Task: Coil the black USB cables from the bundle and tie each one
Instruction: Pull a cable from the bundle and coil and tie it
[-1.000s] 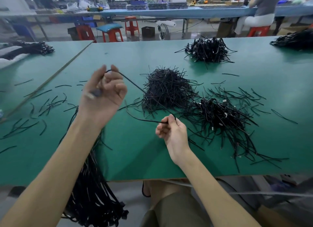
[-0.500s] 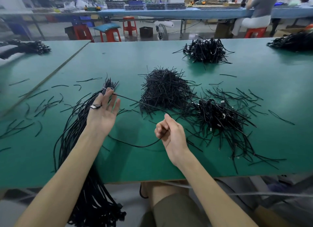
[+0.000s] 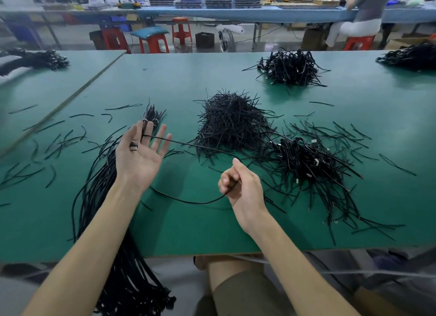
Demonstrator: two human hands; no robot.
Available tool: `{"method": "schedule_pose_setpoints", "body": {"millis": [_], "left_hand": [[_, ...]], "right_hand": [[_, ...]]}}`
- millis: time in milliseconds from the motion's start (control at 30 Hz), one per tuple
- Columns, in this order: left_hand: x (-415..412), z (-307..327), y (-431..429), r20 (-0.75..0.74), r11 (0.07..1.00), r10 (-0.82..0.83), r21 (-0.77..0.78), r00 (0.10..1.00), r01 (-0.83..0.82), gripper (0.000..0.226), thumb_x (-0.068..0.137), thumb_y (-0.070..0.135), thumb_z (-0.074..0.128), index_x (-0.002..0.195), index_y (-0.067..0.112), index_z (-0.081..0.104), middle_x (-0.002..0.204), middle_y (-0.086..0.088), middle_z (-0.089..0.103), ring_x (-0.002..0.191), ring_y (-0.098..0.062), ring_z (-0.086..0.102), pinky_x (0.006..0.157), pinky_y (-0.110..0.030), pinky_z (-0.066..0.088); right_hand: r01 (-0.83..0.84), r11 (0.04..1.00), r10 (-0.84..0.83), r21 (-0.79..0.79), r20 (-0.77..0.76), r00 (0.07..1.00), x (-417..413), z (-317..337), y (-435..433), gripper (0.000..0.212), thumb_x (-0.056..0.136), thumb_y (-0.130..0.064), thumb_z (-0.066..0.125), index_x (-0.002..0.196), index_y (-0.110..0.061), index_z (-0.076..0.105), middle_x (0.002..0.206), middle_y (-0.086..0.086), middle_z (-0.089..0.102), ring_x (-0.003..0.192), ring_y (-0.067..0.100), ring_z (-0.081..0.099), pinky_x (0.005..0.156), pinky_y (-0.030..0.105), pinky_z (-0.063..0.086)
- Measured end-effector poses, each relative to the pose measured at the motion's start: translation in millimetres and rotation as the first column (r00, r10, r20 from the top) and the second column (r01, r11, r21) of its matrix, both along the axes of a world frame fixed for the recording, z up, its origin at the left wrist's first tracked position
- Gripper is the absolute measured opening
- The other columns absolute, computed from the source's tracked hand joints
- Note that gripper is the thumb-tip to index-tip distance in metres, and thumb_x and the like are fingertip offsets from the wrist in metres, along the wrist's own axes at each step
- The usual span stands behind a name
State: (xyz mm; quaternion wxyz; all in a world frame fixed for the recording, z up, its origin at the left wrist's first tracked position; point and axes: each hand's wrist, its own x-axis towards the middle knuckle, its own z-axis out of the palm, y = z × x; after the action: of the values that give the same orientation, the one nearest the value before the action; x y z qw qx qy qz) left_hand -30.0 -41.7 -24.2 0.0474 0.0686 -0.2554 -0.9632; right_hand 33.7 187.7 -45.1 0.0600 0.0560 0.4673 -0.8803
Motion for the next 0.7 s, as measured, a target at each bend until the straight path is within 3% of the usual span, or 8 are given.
{"method": "schedule_pose_setpoints", "body": {"millis": [133,267,467,533,600,667,700], "left_hand": [[-2.0,-2.9,-0.7,-0.025,0.999,0.001,-0.047,1.0,-0.002,0.041,0.097,0.008,0.06,0.137,0.015,0.052,0.14,-0.002,0.061,0.127,-0.037,0.062,0.106,-0.051,0.049],[-0.9,-5.5,3.5,-0.035,0.994,-0.012,-0.106,0.999,0.008,0.075,0.087,-0.022,0.034,0.146,0.021,0.052,0.141,-0.005,0.063,0.127,-0.038,0.062,0.108,-0.05,0.047],[2.7,-8.0,10.7,-0.051,0.884,-0.096,-0.463,0.994,0.062,0.076,0.075,-0.03,0.027,0.132,0.004,0.063,0.14,-0.005,0.064,0.128,-0.03,0.062,0.106,-0.042,0.051],[3.4,-11.5,17.4,-0.017,0.742,0.02,-0.67,1.0,-0.026,0.067,0.077,-0.029,0.029,0.115,0.005,0.072,0.128,-0.006,0.071,0.121,-0.027,0.065,0.097,-0.04,0.056],[5.2,-14.8,20.8,-0.067,0.484,0.171,-0.863,0.983,-0.144,0.06,0.083,-0.024,0.033,0.097,0.014,0.077,0.113,-0.001,0.076,0.108,-0.019,0.067,0.081,-0.031,0.059],[6.1,-18.2,18.6,-0.165,0.243,0.285,-0.94,0.944,-0.238,0.052,0.09,-0.017,0.04,0.087,0.021,0.075,0.099,0.001,0.076,0.085,-0.014,0.067,0.063,-0.022,0.056],[6.1,-19.3,16.2,-0.194,0.182,0.336,-0.947,0.922,-0.266,0.047,0.094,-0.012,0.043,0.086,0.022,0.075,0.095,-0.001,0.075,0.073,-0.012,0.067,0.055,-0.02,0.052]], "right_hand": [[-0.011,1.0,0.011,-0.023,0.002,1.0,-0.2,-0.3,0.5,0.045,0.105,-0.024,0.052,0.062,-0.016,0.043,0.06,0.005,0.049,0.055,0.015,0.046,0.052,0.025,0.042],[-0.039,0.999,0.039,0.012,-0.009,0.999,0.2,-0.6,1.4,0.043,0.105,-0.026,0.053,0.063,-0.015,0.049,0.063,0.003,0.051,0.057,0.014,0.049,0.054,0.023,0.043],[-0.017,1.0,0.017,0.007,-0.014,1.0,1.4,1.0,-0.3,0.04,0.103,-0.034,0.056,0.068,-0.014,0.058,0.064,0.004,0.054,0.057,0.014,0.052,0.052,0.022,0.042],[-0.017,1.0,0.017,0.022,-0.027,0.999,2.3,1.0,-0.9,0.044,0.105,-0.038,0.05,0.068,-0.015,0.058,0.064,0.004,0.054,0.057,0.015,0.052,0.052,0.023,0.042],[-0.021,0.999,0.023,0.048,-0.047,0.999,3.7,0.5,-1.5,0.046,0.106,-0.04,0.045,0.071,-0.014,0.058,0.065,0.004,0.055,0.058,0.016,0.052,0.052,0.023,0.042],[-0.021,0.998,0.025,0.066,-0.066,0.998,4.8,0.4,-1.7,0.046,0.106,-0.042,0.043,0.074,-0.012,0.056,0.066,0.005,0.054,0.058,0.016,0.052,0.052,0.023,0.042],[-0.019,0.997,0.024,0.071,-0.072,0.997,5.1,0.5,-1.7,0.046,0.106,-0.043,0.042,0.074,-0.012,0.056,0.066,0.005,0.054,0.059,0.016,0.052,0.053,0.023,0.042]]}}
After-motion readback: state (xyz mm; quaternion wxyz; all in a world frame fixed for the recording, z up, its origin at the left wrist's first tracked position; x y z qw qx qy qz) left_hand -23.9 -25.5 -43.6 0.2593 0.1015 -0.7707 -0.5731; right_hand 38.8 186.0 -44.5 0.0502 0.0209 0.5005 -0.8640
